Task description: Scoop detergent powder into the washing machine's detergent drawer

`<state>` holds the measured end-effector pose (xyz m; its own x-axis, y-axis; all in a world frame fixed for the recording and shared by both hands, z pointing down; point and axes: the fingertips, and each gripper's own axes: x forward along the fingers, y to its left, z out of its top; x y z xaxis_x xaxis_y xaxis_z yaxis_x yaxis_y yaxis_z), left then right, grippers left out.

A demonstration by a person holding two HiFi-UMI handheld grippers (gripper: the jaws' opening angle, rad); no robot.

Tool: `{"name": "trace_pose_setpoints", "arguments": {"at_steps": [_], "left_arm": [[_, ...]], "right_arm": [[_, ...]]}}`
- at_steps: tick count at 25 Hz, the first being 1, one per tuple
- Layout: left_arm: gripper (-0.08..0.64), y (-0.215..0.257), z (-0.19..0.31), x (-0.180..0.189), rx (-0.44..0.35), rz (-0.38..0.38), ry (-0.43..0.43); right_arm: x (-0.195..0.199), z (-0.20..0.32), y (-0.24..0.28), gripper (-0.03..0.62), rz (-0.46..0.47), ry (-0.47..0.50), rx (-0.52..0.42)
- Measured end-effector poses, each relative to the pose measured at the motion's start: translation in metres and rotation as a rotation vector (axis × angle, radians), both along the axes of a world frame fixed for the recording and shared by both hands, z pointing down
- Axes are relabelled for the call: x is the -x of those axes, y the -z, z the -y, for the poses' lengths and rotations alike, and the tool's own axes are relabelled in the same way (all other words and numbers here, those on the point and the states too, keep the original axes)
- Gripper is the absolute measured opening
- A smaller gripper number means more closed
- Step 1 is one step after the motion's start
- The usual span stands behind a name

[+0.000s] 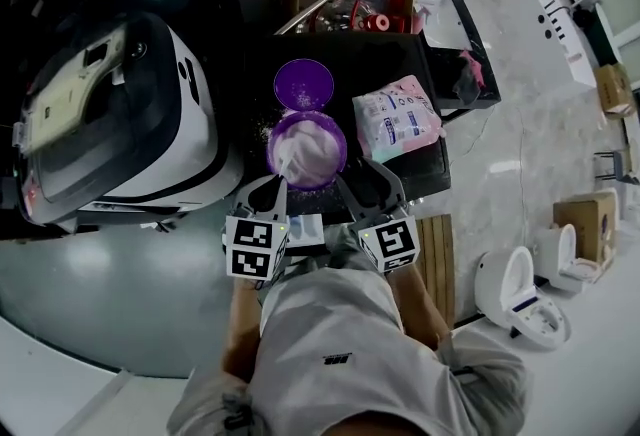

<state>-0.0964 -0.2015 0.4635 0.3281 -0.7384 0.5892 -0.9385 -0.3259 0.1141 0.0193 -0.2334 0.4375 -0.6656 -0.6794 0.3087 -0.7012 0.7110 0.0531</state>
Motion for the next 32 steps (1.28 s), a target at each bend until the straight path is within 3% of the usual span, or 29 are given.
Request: {"name": "trace_pose_setpoints", "arguments": {"at_steps": [12, 18, 24, 32], "left_arm": [[0.015, -0.020, 0.036, -0.008, 0.205, 0.078, 0.043], [0.015, -0.036, 0.046, -0.014, 0.318, 0.163, 0.020], [0.015, -0.045, 0.058, -0.018, 0.377, 0.196, 0.021], [0.015, -0.060, 0.067, -0.016, 0.452, 0.274, 0.019]], "right_arm": [[-0.004, 0.047, -0.011, 0.181, 0.021, 0.122, 0.030], [-0.006, 0.065, -0.011, 0.181, 0.038, 0.150, 0.049], [-0.003, 0.078, -0.013, 0.180, 0.057, 0.174, 0.077], [-0.001, 0.093, -0.010, 0.179, 0.090, 0.215, 0.025]]}}
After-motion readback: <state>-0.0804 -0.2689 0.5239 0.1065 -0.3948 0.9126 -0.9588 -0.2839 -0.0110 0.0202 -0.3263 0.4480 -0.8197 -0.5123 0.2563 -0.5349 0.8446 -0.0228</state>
